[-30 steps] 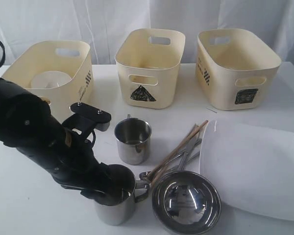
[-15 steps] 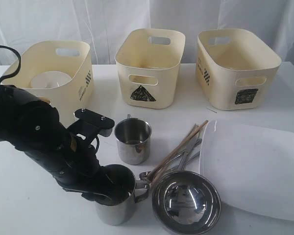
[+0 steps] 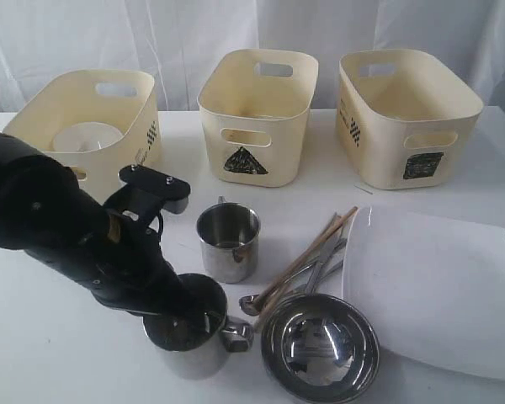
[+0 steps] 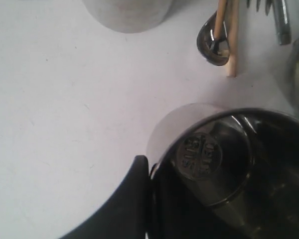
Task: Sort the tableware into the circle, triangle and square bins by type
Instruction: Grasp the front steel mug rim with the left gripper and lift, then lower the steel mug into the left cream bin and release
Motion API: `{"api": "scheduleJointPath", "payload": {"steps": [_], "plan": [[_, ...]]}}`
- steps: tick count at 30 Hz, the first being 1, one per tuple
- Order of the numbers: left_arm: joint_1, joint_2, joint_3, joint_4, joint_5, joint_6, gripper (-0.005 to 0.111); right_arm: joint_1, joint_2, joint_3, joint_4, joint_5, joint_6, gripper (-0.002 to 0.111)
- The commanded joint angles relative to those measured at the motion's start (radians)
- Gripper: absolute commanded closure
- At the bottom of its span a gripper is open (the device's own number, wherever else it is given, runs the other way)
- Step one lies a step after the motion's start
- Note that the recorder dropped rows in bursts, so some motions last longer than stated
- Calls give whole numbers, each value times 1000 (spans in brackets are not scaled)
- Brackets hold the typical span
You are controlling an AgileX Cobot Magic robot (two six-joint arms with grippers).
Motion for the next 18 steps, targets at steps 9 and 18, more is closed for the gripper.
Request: {"api": "scheduleJointPath", "payload": {"steps": [9,18], "plan": [[68,-288,-90,235,49,7,107,-6,-6,2,0,-7,-1,108],[344,-243,-251,340,-116,-68,107,-6,-6,2,0,-7,-1,108]]}}
